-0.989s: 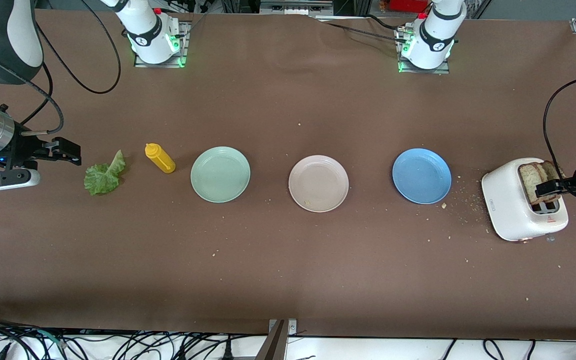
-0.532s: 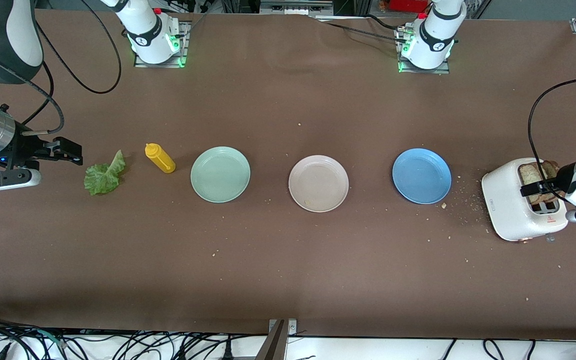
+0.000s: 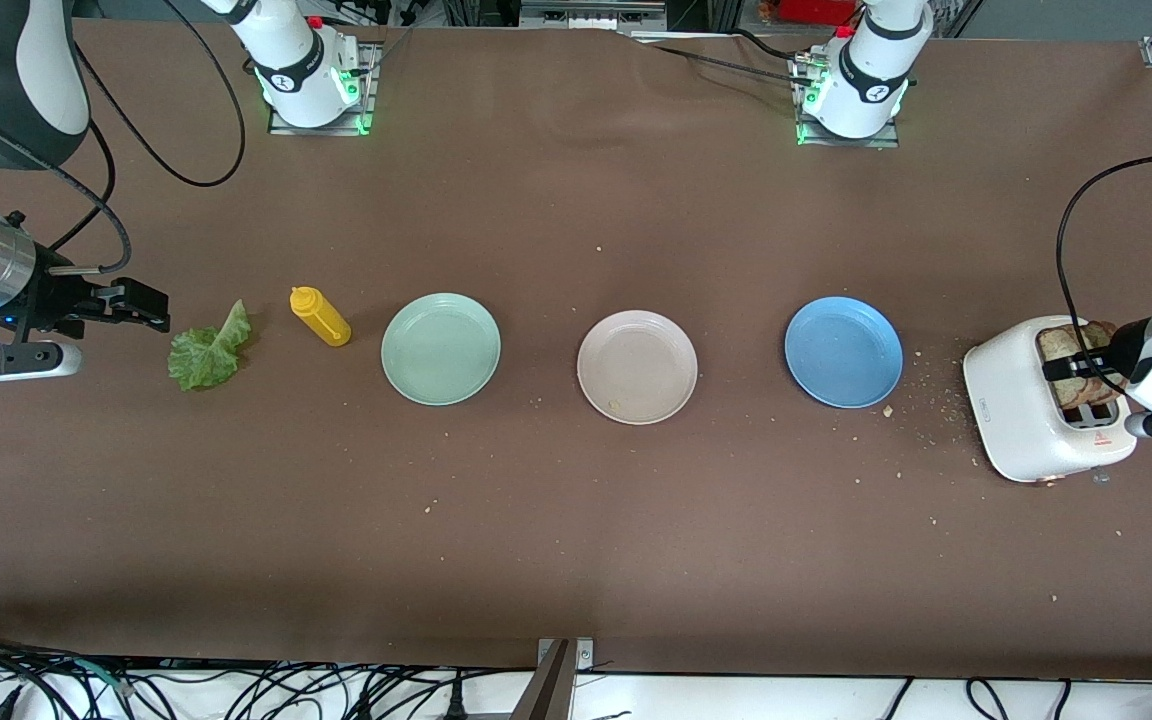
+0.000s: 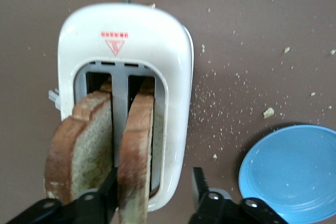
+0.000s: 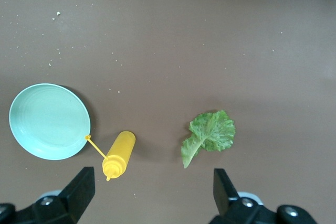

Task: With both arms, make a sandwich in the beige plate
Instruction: 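Lift the bread slice and carry it onto the beige plate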

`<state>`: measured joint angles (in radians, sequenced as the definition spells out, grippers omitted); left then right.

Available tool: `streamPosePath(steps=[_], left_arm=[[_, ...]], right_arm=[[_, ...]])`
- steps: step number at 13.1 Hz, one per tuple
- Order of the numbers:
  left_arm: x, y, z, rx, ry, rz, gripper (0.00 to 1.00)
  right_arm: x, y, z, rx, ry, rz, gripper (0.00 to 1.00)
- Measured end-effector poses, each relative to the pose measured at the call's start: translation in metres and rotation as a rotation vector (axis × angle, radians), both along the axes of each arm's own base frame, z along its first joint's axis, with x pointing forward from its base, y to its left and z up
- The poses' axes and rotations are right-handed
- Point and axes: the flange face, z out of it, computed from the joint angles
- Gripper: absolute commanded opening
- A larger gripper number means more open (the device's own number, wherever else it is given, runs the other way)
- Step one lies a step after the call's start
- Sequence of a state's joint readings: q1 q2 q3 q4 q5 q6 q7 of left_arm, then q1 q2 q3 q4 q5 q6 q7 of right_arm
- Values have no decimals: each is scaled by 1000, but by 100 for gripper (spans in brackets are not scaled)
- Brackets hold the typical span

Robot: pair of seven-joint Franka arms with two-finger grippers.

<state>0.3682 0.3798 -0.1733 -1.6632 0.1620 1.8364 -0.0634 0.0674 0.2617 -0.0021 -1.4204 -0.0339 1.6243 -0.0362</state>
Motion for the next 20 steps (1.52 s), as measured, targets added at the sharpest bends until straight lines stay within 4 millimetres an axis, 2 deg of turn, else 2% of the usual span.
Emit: streamPosePath(steps=[4,7,9,11,13,14,15,17,19,20], left_arm=[[-3,2,-1,-2,23,-9,0],[-6,6,8,-1,38,-2,0],[-9,6,28,0,50,-10,0],[-13,4,62,3,53,-23,0],[-18,-6,97,1,71,-39,0],[-19,-22,110,-5,81,-67,0],[-17,-46,120,-15,86,-108,0],[-12,-106,129,-48,82,-206,0],[-12,-162,127,-167,85,-259,0],[-12,-181,120,-246,96,-267,0]], right_arm=[[0,0,0,0,1,0,100],[0,0,-1,0,2,-1,100],[0,0,-2,0,3,0,100],[0,1,-2,0,4,0,100],[0,1,-2,0,4,0,100],[0,1,-2,0,4,0,100],[0,1,-2,0,5,0,100],[0,1,-2,0,5,0,100],[0,1,-2,0,5,0,100],[0,1,-2,0,5,0,100]])
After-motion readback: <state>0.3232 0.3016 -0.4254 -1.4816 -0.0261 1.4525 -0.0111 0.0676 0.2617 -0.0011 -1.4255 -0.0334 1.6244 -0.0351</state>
